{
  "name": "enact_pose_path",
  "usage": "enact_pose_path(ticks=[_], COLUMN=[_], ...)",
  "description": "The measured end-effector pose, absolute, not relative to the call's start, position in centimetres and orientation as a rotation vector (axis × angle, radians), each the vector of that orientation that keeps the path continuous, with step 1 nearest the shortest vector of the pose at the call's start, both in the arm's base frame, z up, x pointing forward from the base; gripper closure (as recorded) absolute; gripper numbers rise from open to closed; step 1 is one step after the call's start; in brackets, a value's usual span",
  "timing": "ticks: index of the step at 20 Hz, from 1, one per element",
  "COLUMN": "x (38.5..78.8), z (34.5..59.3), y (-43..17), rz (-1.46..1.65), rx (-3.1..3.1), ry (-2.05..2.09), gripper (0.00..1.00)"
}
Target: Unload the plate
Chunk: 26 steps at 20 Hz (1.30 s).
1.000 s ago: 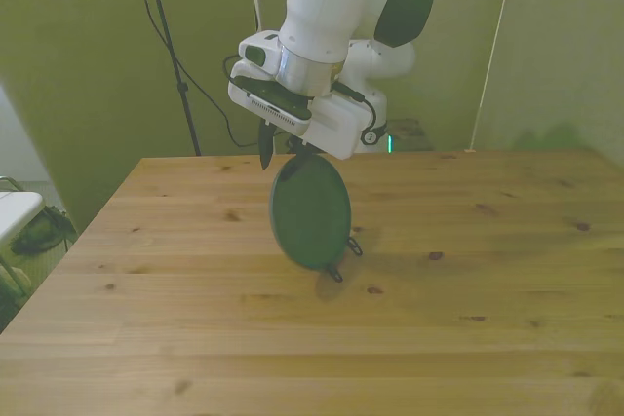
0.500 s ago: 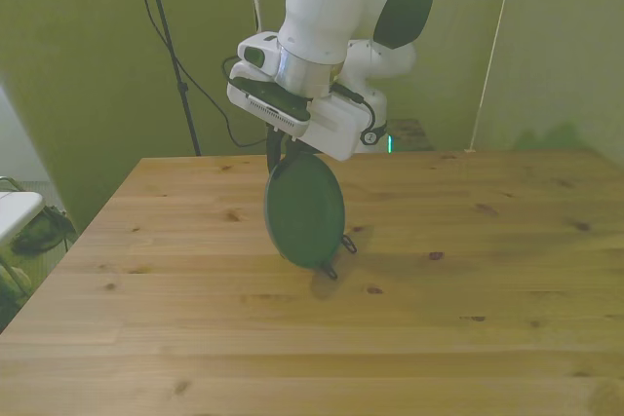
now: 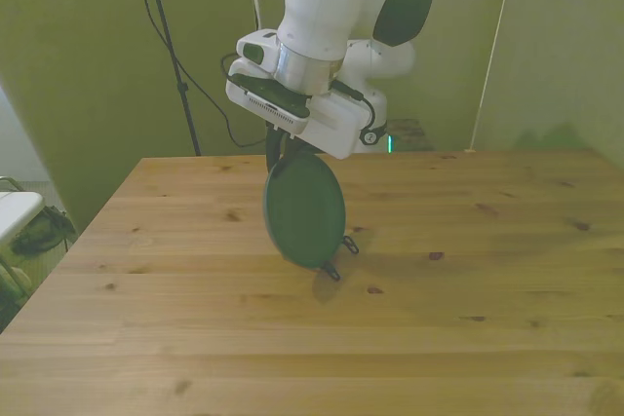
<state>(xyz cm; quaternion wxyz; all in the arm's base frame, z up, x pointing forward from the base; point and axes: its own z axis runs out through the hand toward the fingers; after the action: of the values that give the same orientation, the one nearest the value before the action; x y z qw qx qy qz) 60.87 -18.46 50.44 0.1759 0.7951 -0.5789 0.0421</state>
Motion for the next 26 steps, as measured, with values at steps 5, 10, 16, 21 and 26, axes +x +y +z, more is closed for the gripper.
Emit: enact_pose_path(ticks=[5, 10, 16, 21, 26], x=[61.3, 62.6, 65.4, 69.0, 70.4], z=[52.2, 55.3, 57.8, 54.3, 47.1], y=[-18.4, -17.3, -14.5, -12.4, -13.1], rz=[0.164, 0.229, 0.345, 0.408, 0.288], rx=[2.257, 2.305, 2.535, 2.779, 2.981], ry=[-1.648, -1.669, -1.750, -1.807, -1.854], gripper=[1.00, 1.00, 1.00, 1.00, 1.00])
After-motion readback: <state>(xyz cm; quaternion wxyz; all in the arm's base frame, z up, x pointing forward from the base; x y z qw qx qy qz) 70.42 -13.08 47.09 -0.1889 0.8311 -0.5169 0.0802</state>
